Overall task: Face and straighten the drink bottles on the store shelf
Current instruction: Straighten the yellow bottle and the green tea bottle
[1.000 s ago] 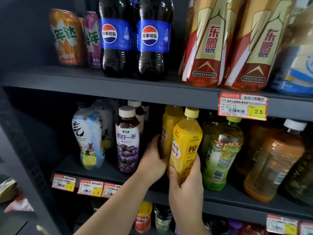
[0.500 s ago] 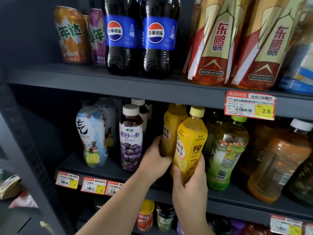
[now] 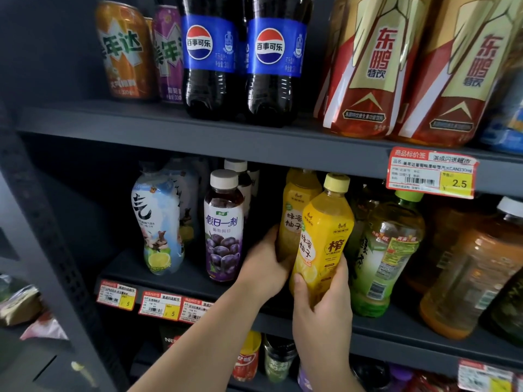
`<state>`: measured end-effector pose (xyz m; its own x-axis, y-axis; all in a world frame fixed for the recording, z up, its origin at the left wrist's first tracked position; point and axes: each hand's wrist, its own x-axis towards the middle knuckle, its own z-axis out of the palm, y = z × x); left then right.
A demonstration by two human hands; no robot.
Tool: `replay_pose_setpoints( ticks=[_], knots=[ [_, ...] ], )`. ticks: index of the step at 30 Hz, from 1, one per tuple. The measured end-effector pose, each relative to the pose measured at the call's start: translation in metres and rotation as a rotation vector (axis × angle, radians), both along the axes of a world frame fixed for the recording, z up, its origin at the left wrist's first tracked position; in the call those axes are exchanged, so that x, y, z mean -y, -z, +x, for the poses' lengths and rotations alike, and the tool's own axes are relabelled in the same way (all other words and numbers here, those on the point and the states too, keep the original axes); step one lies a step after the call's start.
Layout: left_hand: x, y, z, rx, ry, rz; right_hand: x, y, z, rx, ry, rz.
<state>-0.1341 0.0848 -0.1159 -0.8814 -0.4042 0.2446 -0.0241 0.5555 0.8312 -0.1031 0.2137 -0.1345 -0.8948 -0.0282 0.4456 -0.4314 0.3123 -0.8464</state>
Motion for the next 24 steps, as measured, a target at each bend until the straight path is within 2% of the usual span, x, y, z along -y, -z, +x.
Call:
replay_pose_setpoints(
  ticks=[24],
  knots=[
    [-0.0030, -0.0029, -0.0045, 0.037, -0.032, -0.086, -0.0023, 0.0020, -0.0012, -0.011, -0.011, -0.001]
  ],
)
